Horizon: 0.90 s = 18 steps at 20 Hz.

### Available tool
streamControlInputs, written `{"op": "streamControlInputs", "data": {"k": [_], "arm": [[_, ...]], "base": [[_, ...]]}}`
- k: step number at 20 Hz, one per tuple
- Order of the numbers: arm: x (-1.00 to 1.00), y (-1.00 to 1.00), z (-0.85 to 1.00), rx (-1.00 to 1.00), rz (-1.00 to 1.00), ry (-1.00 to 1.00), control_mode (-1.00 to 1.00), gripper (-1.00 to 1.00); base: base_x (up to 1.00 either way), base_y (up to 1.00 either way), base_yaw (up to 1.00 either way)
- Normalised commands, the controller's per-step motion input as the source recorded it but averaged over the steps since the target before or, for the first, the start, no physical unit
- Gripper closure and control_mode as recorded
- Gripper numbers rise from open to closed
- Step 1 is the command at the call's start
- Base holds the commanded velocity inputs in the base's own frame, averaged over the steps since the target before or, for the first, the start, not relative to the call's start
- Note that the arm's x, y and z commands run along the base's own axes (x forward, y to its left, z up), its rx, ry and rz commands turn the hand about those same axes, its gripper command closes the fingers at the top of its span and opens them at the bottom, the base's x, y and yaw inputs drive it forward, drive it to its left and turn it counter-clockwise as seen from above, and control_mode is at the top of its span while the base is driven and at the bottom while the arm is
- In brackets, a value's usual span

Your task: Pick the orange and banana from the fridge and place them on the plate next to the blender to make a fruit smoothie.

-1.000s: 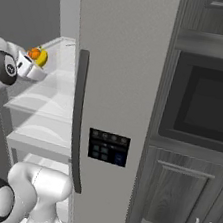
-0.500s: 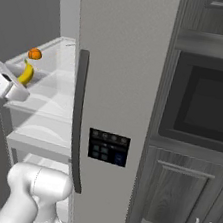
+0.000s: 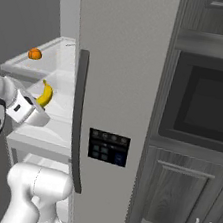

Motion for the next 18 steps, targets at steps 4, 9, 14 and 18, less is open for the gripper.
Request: {"op": "streamControlInputs", "data": {"k": [4,9,14,18], "arm": [[-0.21,-0.24,-0.37,0.0,-0.03,0.08,-1.0,1.0],[0.01,0.0,-0.15,0.0,0.0,0.06,-1.0,1.0],[-0.11,0.02,-0.2,-0.01,0.0,-0.01,-1.0,1.0],[0.0,0.0,0.0,0.0,0.0,0.0,1.0,1.0]], "base": [[0.0,0.0,0.0],[0.0,0.0,0.0],[0.0,0.0,0.0],[-0.96,-0.13,-0.12]]}}
